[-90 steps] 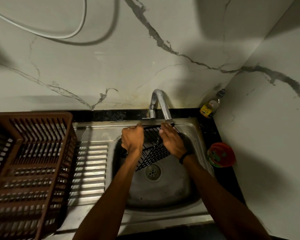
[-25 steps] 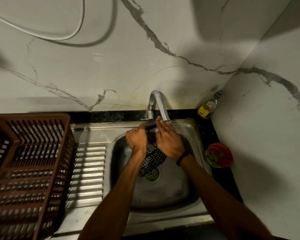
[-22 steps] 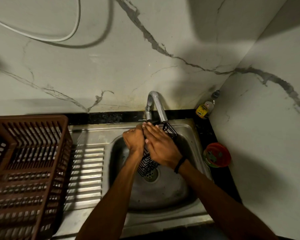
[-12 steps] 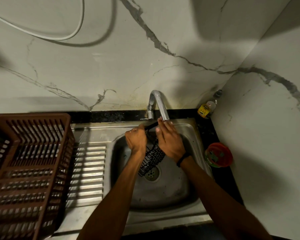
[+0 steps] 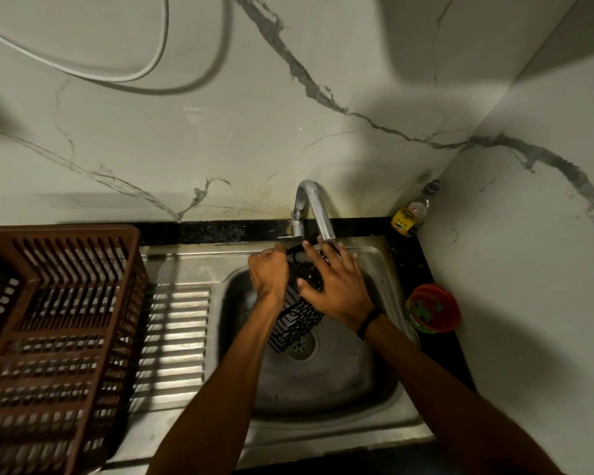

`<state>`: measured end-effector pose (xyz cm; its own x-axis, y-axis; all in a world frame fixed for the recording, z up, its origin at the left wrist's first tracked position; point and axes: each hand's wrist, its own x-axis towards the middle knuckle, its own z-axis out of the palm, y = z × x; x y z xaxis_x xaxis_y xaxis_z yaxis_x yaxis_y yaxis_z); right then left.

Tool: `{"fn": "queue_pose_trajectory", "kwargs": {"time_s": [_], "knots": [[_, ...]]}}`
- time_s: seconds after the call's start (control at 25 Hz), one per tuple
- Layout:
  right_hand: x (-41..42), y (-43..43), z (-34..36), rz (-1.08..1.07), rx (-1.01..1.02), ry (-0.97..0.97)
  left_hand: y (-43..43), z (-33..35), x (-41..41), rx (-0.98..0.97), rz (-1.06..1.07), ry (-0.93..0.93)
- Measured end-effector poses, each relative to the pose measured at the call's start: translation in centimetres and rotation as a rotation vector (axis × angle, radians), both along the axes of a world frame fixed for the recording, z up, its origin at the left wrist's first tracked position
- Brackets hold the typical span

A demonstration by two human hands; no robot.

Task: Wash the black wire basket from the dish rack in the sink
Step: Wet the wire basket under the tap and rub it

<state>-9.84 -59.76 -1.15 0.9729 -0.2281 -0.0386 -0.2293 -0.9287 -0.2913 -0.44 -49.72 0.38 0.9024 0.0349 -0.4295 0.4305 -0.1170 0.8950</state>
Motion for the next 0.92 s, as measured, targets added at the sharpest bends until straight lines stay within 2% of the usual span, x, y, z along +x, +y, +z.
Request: {"fn": "queue_pose_trajectory", "kwargs": {"time_s": [0.08,0.16,0.28,0.36,0.48,0.56,0.76,0.84,0.92], "knots": [[0.0,-0.5,0.1,-0.093,0.026,0.017,-0.1,-0.4,0.2,0.000,-0.070,-0.018],[0.4,-0.8,0.1,-0.150,0.023,-0.018,-0.1,-0.7,0.5,-0.083,-0.171,-0.039],[0.7,-1.4,0.0,-0.203,0.175,-0.186,0.4,-0.8,1.4,-0.112,-0.361,-0.162],[0.7,-2.2,0.1,-0.253,0.359,-0.285,1.4,-1.1,1.8,-0.038,-0.461,-0.220],[0.3,-3.3,-0.3,-0.410,0.659,-0.296,4.8,-3.4,2.2,0.155,-0.529,-0.176],[0.2,-4.1,-1.2,-0.449,0.757,-0.328,7.2,-4.7,1.8,0.242,-0.577,-0.155],[0.3,-5.5,-2.6,-0.447,0.955,-0.345,8.2,-5.0,0.6,0.261,-0.640,-0.162],[0.7,-5.8,-3.0,-0.485,0.921,-0.322,7.8,-5.1,0.3,0.334,-0.677,-0.174],[1.3,-5.3,-3.1,-0.519,0.664,-0.256,7.3,-5.1,0.1,0.396,-0.726,-0.187]]}}
